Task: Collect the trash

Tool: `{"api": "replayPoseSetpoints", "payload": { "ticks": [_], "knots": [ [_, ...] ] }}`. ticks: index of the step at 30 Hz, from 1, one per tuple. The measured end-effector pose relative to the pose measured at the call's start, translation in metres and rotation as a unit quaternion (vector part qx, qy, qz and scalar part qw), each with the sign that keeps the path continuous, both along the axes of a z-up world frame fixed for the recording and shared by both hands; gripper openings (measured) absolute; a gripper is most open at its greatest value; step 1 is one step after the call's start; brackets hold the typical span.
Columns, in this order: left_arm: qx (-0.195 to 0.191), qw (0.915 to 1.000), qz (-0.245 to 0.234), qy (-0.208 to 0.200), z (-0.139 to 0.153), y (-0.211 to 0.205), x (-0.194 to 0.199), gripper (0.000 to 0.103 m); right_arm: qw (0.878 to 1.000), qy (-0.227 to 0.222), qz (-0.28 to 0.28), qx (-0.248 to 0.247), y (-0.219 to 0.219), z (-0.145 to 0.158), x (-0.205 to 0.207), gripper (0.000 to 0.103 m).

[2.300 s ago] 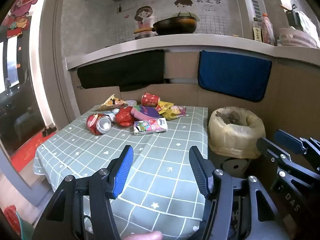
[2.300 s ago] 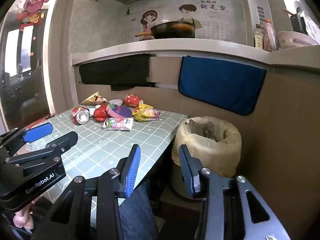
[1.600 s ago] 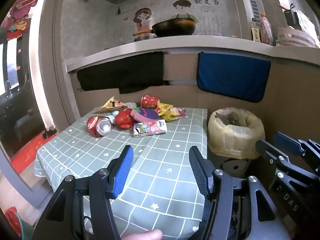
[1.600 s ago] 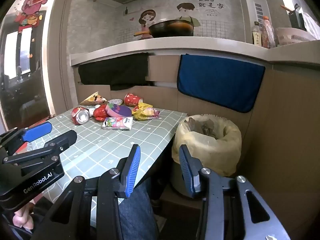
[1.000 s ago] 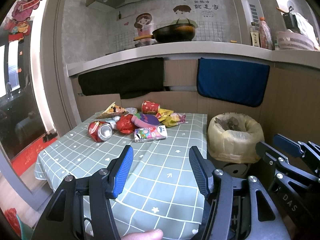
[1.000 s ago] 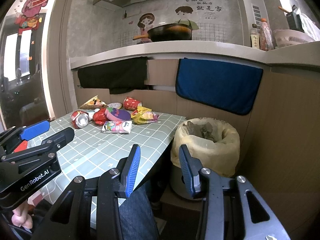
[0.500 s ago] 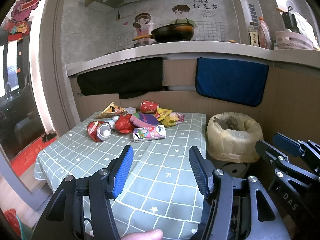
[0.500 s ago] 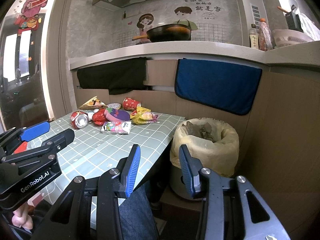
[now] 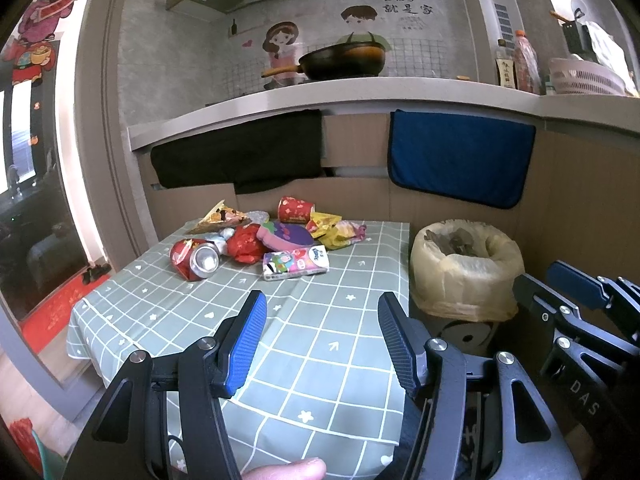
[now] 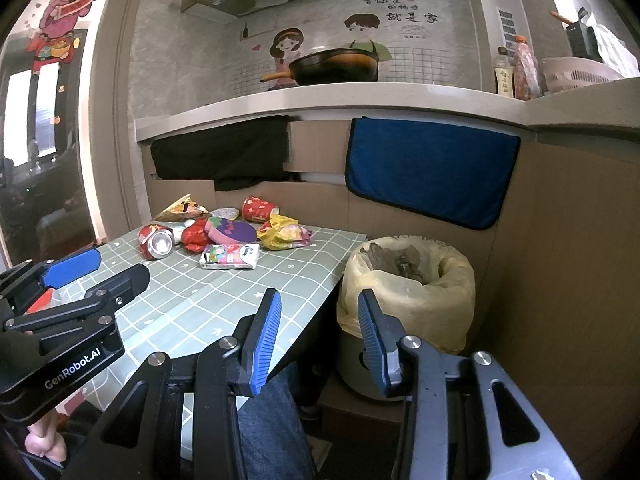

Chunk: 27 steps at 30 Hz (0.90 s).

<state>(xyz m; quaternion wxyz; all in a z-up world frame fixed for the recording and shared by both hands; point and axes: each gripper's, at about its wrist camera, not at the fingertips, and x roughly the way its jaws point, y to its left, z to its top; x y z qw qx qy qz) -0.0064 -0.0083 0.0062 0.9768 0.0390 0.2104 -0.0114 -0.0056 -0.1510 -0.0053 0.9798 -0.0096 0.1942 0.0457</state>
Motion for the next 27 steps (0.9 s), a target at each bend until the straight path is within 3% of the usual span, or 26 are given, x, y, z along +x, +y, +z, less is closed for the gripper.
{"api": "replayPoseSetpoints", "payload": {
  "ticks": [27],
  "knots": [
    [0.0,1.0,-0.005,-0.001,-0.0021,-0.0032,-0.0003,0.059,1.0,-0.005,-0.008,0.003,-0.0037,-0.0004,-0.0008,0.038]
  ]
}}
